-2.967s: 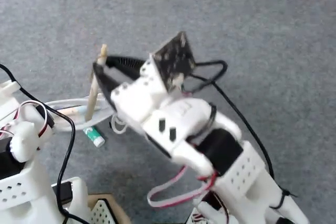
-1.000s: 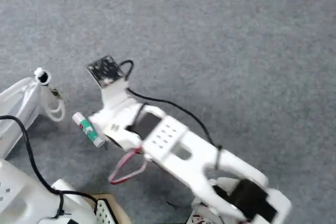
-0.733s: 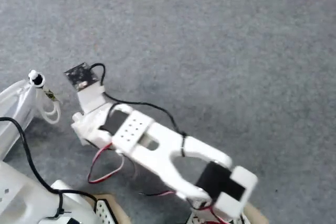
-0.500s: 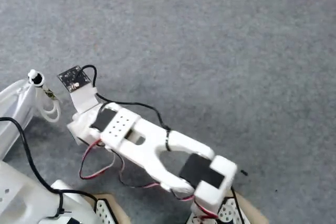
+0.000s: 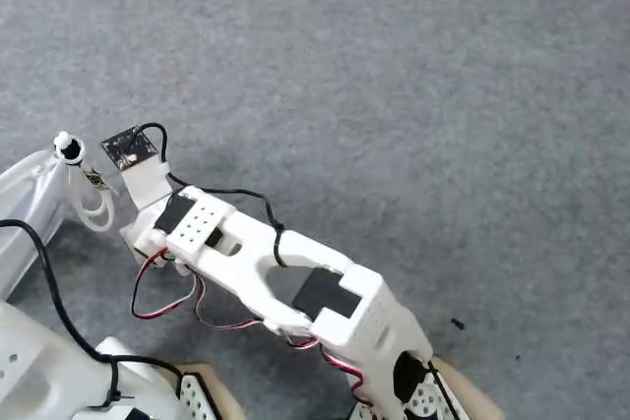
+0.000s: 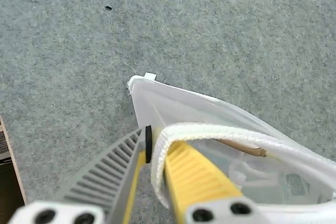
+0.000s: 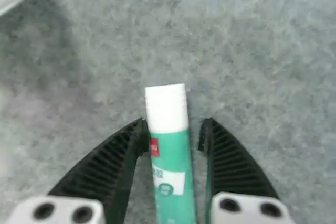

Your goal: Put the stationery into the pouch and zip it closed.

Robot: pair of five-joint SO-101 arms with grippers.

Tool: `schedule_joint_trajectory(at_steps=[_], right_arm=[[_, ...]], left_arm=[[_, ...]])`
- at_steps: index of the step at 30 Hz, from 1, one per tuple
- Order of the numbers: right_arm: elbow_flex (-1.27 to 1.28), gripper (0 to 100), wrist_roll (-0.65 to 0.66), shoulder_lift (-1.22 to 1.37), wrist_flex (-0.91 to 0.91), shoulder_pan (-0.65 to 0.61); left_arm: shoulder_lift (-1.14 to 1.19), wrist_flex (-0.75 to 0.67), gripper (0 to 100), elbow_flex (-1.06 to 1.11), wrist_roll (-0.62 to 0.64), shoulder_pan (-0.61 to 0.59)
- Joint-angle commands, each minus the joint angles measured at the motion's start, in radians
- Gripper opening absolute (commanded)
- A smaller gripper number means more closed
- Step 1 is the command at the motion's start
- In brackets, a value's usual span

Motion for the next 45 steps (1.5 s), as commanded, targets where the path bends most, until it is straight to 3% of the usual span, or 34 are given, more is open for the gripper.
schedule_joint_trajectory(at_steps=[1,3,13,22,28,37,41,45], right_arm=[[-0.042,6.0,-0.005,-0.001,-0.006,0.029],[-0.062,0.9,-0.005,0.004,0.002,0.034],[-0.071,1.2,-0.005,-0.070,0.074,0.078],[-0.070,1.2,-0.005,-0.469,0.164,0.288],[-0.062,1.2,-0.005,-0.814,0.258,0.388],[-0.053,1.2,-0.005,-1.208,0.321,0.377],[-0.004,1.2,-0.005,-1.285,0.313,0.241],[0.119,1.2,-0.005,-1.288,0.233,0.158]], left_arm=[[-0.005,-0.006,3,-0.059,-0.005,-0.010],[-0.005,-0.006,3,-0.059,-0.005,-0.010],[-0.005,-0.006,3,-0.058,-0.008,-0.002],[-0.006,-0.008,3,-0.059,-0.138,0.122],[-0.006,0.000,3,-0.061,-0.141,0.263],[-0.005,0.005,3,0.028,0.028,0.624],[-0.006,0.005,3,0.013,0.029,0.753],[-0.009,0.005,3,0.018,0.025,0.788]])
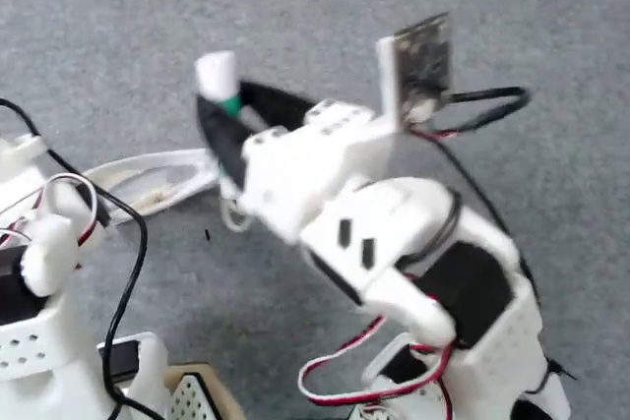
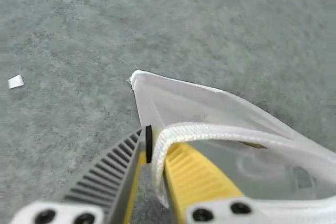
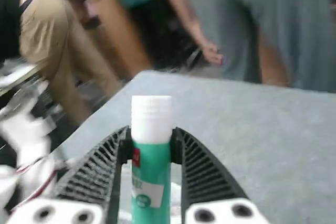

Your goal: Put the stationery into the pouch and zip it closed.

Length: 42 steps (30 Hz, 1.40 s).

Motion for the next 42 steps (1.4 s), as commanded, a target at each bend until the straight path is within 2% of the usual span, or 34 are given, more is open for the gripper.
schedule_joint_trajectory(at_steps=[1,7,11,18,22,26,30,35,42], right_arm=[[0.114,1.2,-0.005,-0.016,-0.103,-0.051],[0.367,1.2,-0.002,-0.018,-0.476,-0.046],[0.438,1.2,0.041,-0.016,-0.628,-0.048],[0.466,1.2,0.055,-0.018,-0.686,-0.041],[0.509,1.2,-0.028,-0.018,-0.686,0.003],[0.596,1.2,-0.034,-0.018,-0.695,0.048],[0.704,1.2,-0.032,-0.016,-0.839,0.052],[0.794,1.2,-0.031,-0.016,-0.988,0.032],[0.777,1.2,0.120,-0.036,-0.973,-0.029]], left_arm=[[-0.012,0.005,3,-0.019,0.011,0.025],[-0.009,0.003,3,0.028,0.000,-0.007],[-0.014,0.002,3,0.038,-0.026,-0.008],[-0.014,0.002,3,0.042,-0.026,-0.007],[-0.015,0.002,3,0.042,-0.026,-0.013],[-0.015,0.002,3,0.033,-0.020,-0.015],[-0.017,0.002,3,0.031,-0.018,-0.008],[-0.017,0.002,3,0.031,0.048,-0.008],[-0.017,0.000,3,0.031,0.051,-0.016]])
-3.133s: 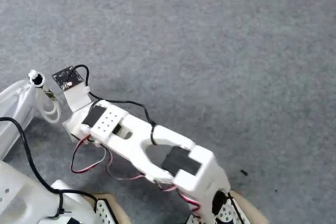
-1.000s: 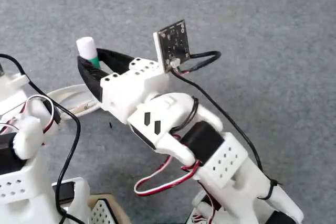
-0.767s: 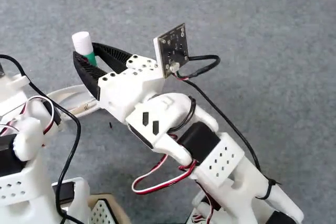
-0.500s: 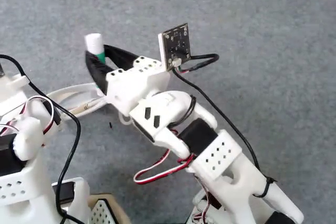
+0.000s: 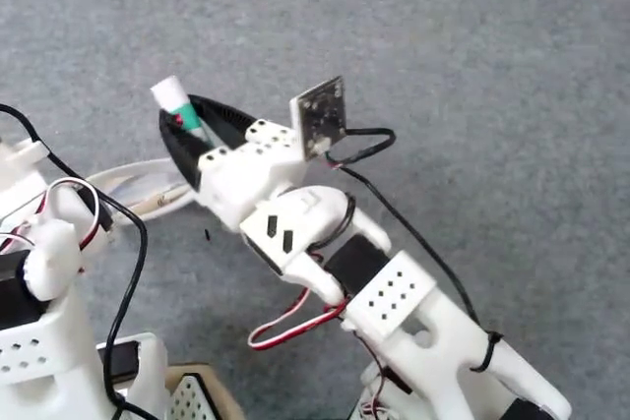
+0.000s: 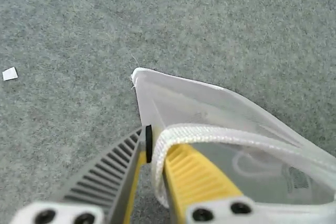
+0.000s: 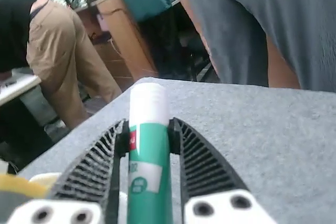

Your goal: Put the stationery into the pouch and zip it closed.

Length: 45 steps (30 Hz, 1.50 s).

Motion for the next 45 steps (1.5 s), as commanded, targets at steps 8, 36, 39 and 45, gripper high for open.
schedule_joint_trajectory(at_steps=[8,36,39,45], right_arm=[[-0.045,1.2,0.269,-0.156,0.239,-0.127],[-0.275,1.4,0.296,-0.062,0.657,-0.250],[-0.274,1.4,0.296,-0.062,0.683,-0.247],[-0.275,1.5,0.203,-0.058,0.864,-0.247]], left_arm=[[-0.018,0.000,3,-0.010,0.015,-0.027],[-0.048,0.000,3,-0.022,0.008,-0.019],[-0.048,0.000,3,-0.022,-0.018,-0.019],[-0.048,0.000,3,-0.005,-0.118,-0.018]])
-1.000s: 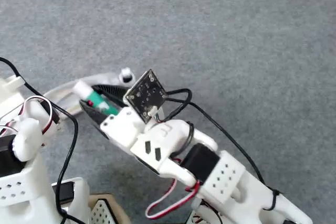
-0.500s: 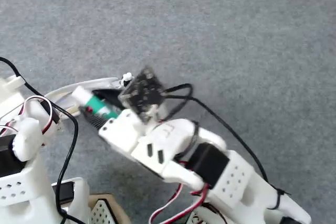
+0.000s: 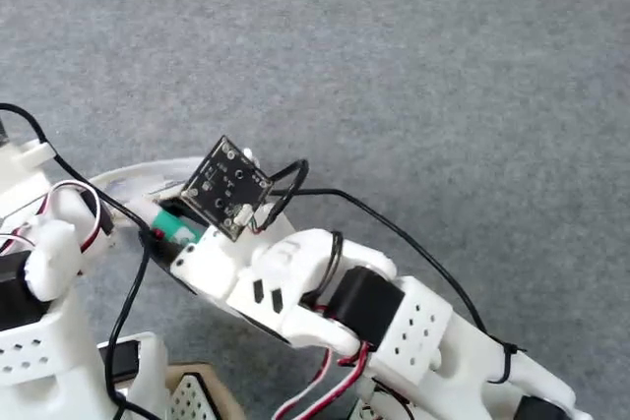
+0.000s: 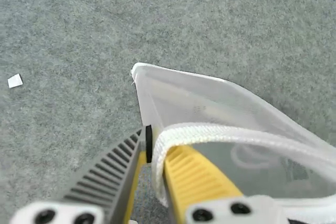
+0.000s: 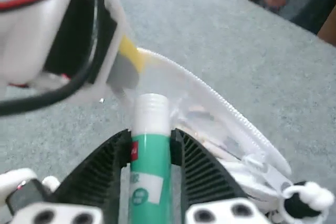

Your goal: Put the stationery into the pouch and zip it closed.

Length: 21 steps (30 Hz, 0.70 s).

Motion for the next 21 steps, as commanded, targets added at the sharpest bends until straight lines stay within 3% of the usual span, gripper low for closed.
schedule_joint_trajectory(at_steps=[1,14,21], right_arm=[[-0.018,1.5,-0.083,0.012,0.104,-0.003],[-0.018,1.9,-0.107,0.031,0.163,0.035],[-0.019,19.5,-0.109,0.082,0.166,0.031]], left_arm=[[-0.021,0.000,3,-0.007,-0.038,-0.004],[-0.021,0.000,3,-0.005,-0.052,0.018],[-0.021,0.000,3,-0.005,-0.052,0.019]])
